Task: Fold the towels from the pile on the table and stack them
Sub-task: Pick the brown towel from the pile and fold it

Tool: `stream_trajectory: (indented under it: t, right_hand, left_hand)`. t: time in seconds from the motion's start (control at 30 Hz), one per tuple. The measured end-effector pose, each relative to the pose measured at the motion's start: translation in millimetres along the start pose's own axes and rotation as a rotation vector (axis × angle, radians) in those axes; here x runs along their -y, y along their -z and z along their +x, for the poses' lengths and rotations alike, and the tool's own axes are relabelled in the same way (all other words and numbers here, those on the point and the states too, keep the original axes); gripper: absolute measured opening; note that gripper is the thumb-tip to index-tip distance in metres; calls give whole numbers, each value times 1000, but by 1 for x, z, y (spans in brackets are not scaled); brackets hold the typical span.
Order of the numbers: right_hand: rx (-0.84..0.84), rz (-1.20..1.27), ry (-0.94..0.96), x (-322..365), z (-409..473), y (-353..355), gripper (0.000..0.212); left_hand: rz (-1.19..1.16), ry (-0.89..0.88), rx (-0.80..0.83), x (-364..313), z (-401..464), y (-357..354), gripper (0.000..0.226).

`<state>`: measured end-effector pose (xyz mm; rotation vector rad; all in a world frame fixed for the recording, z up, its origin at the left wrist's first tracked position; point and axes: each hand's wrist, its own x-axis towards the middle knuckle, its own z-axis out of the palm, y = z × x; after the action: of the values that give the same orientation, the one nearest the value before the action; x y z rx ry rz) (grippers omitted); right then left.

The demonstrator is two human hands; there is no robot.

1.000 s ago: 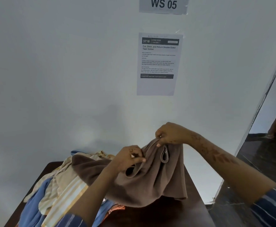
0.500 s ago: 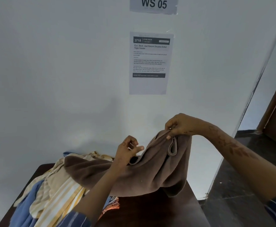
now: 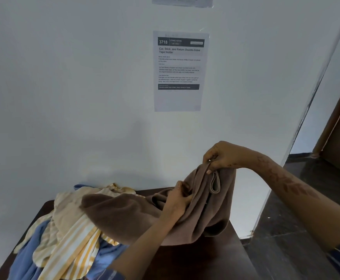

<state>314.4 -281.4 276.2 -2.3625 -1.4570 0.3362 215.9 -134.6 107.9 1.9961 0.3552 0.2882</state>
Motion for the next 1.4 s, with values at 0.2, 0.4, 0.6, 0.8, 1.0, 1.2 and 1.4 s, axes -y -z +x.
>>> stream_trajectory:
  t: [0.2, 0.4, 0.6, 0.8, 1.0, 1.2, 1.4]
  right_hand:
    - [-5, 26, 12, 0, -8, 8, 9]
    - [-113, 2, -67, -19, -16, 25, 10]
    - [-182, -16, -120, -35, -23, 32, 14]
    - [-119, 8, -71, -29, -14, 25, 11]
    - [-78, 56, -60, -32, -17, 17, 10]
    - [-65, 76, -79, -36, -25, 11, 12]
    - [-141, -9, -142, -47, -30, 15, 14]
  left_hand:
    - [287, 14, -167, 3, 19, 1, 11]
    - [75, -63, -206, 7, 30, 21, 17]
    - [-265, -88, -167, 9, 21, 49, 15]
    - [-147, -86, 89, 9, 21, 10, 18]
    - [69, -53, 217, 17, 22, -20, 36]
    - [194, -31, 177, 29, 20, -25, 37]
    - [-8, 37, 31, 29, 17, -3, 13]
